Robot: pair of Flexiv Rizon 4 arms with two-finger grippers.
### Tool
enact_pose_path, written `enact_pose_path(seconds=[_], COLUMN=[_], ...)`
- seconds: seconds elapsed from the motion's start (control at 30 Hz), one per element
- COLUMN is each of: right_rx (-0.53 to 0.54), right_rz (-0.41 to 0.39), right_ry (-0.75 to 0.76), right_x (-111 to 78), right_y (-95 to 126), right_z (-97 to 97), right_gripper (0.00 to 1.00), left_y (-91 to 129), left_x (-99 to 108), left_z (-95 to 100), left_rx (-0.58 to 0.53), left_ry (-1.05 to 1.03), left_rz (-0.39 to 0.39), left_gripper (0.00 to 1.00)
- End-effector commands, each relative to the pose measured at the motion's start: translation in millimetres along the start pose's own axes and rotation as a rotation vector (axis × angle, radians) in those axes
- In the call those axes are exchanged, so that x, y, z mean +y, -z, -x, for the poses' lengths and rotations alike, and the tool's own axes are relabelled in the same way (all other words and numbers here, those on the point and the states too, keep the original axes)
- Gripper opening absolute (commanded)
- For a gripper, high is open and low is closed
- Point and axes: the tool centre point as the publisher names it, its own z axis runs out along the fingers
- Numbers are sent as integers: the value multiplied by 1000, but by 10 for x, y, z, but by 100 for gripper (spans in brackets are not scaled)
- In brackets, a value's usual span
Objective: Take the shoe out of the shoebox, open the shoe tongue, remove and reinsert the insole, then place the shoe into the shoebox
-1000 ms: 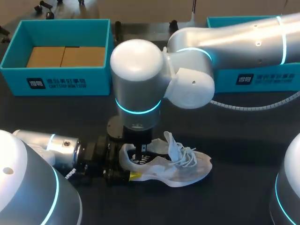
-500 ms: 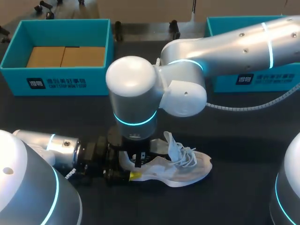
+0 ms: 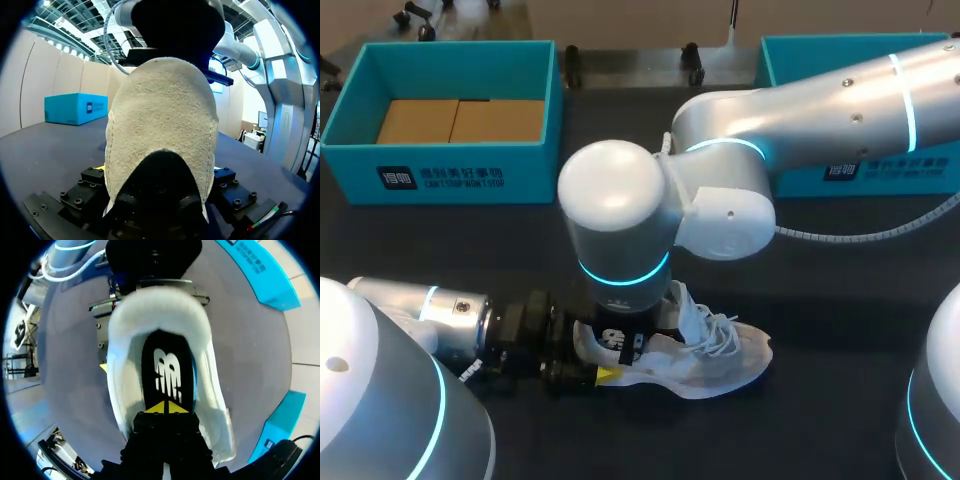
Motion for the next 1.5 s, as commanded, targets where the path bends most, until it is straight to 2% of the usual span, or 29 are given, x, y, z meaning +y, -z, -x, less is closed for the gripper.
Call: enact_pose_path(seconds=[0.03, 0.43, 0.57, 0.73, 0.9, 1.0, 1.2, 1.5], right_rx=[-7, 6, 5, -6, -13, -9, 7, 73], right_rz=[28, 13, 11, 22, 17, 15, 14, 14], right_ry=[-18, -105, -113, -119, -114, -111, -93, -41], right_x=[-174, -290, -321, -355, -352, -344, -321, -229], right_y=[25, -22, -43, -13, -6, -28, -70, -226], right_z=[23, 221, 244, 261, 288, 299, 337, 343], right_gripper=[0, 0, 4, 1, 14, 30, 30, 38], left_y=[0, 0, 0, 0, 0, 0, 0, 0], left_x=[-3, -3, -3, -3, -3, -3, -3, -3], left_z=[-9, -9, -9, -9, -9, -9, -9, -9], left_rx=[-4, -4, -4, -4, -4, -4, -4, -4], left_ry=[-1, -1, -1, -1, -1, -1, -1, -1], left_rz=[2, 2, 2, 2, 2, 2, 2, 2], left_gripper=[0, 0, 0, 0, 0, 0, 0, 0])
